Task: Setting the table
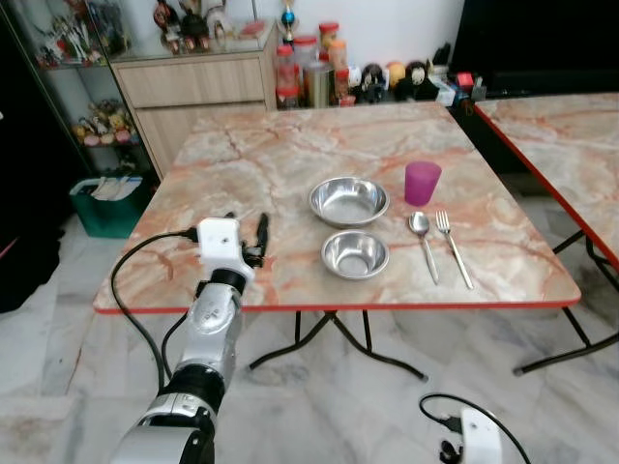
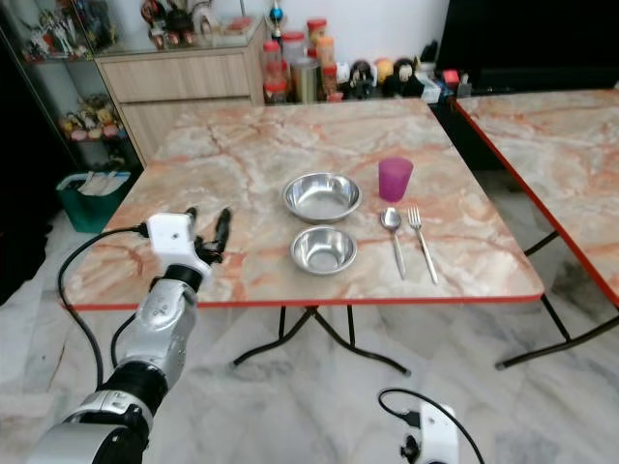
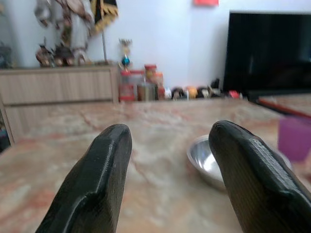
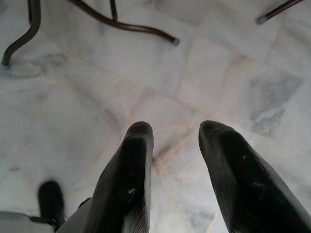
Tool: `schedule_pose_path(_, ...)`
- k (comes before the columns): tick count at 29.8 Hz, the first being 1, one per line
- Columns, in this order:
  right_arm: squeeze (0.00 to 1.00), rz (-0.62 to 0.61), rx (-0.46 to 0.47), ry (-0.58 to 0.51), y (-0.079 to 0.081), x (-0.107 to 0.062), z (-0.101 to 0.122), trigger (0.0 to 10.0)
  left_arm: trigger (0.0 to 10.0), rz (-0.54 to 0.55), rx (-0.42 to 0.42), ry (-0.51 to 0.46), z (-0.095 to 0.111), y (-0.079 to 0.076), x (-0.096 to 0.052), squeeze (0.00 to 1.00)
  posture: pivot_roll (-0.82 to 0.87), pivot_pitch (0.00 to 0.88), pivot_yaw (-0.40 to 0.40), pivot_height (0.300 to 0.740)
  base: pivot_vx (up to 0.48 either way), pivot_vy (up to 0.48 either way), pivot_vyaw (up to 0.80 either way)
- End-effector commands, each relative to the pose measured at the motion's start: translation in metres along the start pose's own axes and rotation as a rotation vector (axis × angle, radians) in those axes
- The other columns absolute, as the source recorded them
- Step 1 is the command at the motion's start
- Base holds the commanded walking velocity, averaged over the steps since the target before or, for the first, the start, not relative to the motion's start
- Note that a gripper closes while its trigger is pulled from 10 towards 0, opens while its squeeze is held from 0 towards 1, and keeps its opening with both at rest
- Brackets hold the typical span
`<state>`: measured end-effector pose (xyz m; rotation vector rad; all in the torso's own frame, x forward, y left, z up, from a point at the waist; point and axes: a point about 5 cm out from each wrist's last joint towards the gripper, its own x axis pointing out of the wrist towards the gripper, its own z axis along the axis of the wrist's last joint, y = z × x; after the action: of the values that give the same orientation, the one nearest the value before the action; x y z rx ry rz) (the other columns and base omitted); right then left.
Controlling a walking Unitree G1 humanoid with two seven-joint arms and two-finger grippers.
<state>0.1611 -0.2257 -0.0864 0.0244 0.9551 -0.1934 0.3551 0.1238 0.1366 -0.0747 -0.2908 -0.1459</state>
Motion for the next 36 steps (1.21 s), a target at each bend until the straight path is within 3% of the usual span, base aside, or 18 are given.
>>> schedule_pose_path(1, 0.0, 0.023, 0.017, -0.012, 0.0107, 0.0011, 0.0028, 10.0, 10.0, 0.02, 0.014, 0.002, 0.0017, 0.0111, -0.0003, 0.0, 0.02, 0.0, 0.022, 0.74, 0.352, 0.0, 0.0)
schedule_pose_path(36, 0.0, 0.015, 0.052, -0.014, 0.0158, 0.0009, 0.0009, 10.0, 10.0, -0.026, 0.014, 0.037, -0.0007, 0.0071, 0.0004, 0.0, 0.02, 0.0, 0.044, 0.74, 0.354, 0.0, 0.0)
